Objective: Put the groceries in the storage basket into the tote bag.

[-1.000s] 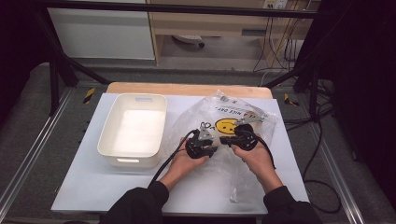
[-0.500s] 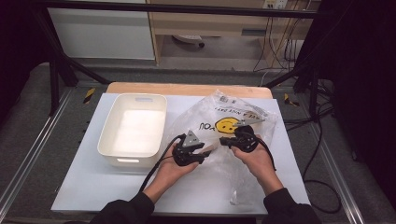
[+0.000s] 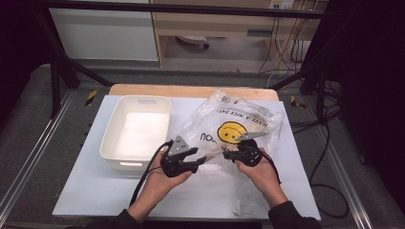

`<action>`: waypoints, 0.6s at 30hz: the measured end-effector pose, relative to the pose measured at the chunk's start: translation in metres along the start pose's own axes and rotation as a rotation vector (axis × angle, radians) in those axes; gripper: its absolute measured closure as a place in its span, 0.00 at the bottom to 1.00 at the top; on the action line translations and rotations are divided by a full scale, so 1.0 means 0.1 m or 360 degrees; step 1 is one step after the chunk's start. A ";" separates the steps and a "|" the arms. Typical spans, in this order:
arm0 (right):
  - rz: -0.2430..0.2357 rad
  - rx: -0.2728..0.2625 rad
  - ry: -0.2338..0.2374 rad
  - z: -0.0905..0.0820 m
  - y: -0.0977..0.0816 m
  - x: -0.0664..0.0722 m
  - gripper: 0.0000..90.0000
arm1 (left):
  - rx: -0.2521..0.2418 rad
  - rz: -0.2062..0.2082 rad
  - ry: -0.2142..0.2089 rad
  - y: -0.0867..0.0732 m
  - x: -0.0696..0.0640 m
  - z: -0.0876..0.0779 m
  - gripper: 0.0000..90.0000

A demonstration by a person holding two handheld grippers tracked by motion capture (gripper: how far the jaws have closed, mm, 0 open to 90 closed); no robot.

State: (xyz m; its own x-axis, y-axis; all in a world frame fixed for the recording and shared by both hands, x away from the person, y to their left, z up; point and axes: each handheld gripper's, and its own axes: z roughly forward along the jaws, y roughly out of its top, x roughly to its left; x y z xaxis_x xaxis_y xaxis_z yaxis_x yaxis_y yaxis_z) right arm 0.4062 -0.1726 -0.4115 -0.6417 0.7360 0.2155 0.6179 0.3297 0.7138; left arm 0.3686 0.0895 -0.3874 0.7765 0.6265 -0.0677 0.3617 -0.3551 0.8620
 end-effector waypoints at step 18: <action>0.0005 -0.0036 -0.0106 0.00 -0.20 0.03 0.65 | -0.0030 -0.0003 0.0186 -0.03 0.08 -0.15 0.24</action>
State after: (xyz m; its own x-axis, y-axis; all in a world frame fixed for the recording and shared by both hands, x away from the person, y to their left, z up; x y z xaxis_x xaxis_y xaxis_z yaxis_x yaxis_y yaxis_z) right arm 0.3918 -0.1770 -0.4245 -0.6078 0.7750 0.1733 0.6088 0.3145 0.7283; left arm 0.3662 0.1064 -0.3831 0.7100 0.7041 -0.0112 0.3525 -0.3416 0.8713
